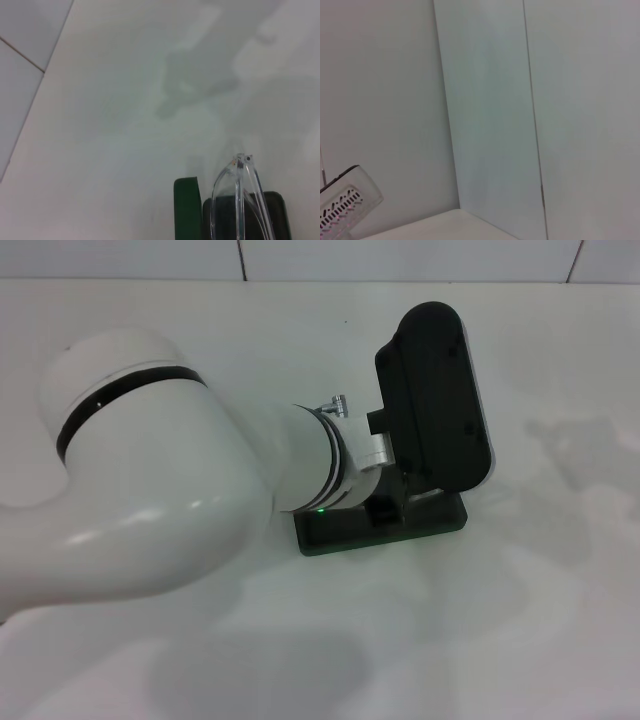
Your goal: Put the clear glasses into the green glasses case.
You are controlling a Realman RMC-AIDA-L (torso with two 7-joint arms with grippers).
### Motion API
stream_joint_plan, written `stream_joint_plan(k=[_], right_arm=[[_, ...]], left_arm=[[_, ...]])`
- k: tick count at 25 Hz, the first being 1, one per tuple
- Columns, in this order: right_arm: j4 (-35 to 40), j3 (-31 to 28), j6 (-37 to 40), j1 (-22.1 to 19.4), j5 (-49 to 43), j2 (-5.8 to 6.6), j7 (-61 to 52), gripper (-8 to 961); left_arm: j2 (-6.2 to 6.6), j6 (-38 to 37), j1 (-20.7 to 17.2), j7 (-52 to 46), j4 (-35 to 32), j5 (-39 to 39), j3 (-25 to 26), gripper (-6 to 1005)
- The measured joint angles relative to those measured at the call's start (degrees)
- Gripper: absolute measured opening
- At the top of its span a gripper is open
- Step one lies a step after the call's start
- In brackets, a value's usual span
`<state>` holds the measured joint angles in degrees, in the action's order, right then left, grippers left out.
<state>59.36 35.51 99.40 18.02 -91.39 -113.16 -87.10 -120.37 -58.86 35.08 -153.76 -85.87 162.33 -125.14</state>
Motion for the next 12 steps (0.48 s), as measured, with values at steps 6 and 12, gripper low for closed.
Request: stream_joint_plan(k=[6, 12], right_arm=[[-0.3, 0.0, 0.0, -0.3, 0.0, 0.02, 0.6, 77], [-1.6, -0.1, 0.3, -0.5, 0.1, 0.04, 1.2, 78]], left_arm=[[0.05, 0.7, 0.3, 0.3, 1.5, 0.0, 0.0, 78], [0.11, 1.9, 0.3, 0.3, 2.4, 0.0, 0.0, 79]])
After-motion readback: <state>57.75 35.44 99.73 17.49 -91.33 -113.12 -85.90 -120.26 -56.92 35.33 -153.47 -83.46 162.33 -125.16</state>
